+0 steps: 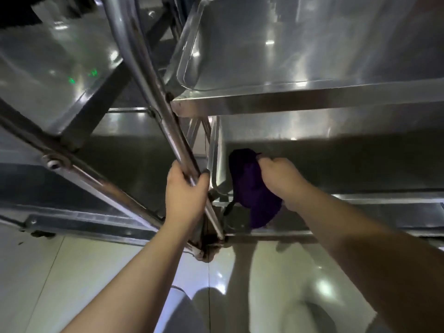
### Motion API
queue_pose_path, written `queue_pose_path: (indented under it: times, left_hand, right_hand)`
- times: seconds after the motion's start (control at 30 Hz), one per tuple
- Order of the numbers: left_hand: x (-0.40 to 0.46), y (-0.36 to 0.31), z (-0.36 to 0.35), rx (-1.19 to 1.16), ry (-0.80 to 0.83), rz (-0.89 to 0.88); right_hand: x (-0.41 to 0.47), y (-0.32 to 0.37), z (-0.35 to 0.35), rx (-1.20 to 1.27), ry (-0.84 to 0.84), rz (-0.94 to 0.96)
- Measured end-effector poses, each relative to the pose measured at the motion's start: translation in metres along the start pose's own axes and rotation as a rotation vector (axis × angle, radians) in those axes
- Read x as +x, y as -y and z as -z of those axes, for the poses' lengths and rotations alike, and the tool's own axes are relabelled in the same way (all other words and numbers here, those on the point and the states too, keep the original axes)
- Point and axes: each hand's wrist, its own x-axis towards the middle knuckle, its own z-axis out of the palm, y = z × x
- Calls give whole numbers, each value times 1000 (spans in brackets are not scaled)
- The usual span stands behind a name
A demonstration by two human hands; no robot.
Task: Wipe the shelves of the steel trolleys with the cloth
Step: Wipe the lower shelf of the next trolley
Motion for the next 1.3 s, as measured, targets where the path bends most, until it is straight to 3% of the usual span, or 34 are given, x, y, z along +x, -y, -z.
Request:
queue_pose_path:
  times: [0.1, 0.23, 0.33, 0.4, 0.53, 0.77, 1.1, 1.3]
  left_hand:
    - [8, 4, -8, -161, -38, -63]
    - [18, 14, -20, -316, -58, -77]
    - [19, 16, -28, -387, -80, -68]
    - [17, 15, -30, -396, -114, -67]
    - [16, 13, -33, -368, -162, -92]
    - [20, 16, -41, -373, -237, -99]
    - [33, 25, -50, -384, -340, -110]
    - [34, 22, -53, -400, -357, -145]
  right_hand:
    - [11, 4, -9, 44, -9, 41]
    - [17, 8, -27, 62, -241, 324]
    - [13, -8, -47, -262, -370, 661]
    - [11, -26, -59, -534, -263, 760]
    - [23, -54, -76, -928, 46, 780]
    - [72, -46, -95, -975, 239, 628]
    - [137, -9, -104, -969, 59, 579]
    - [170, -45, 10, -958, -130, 448]
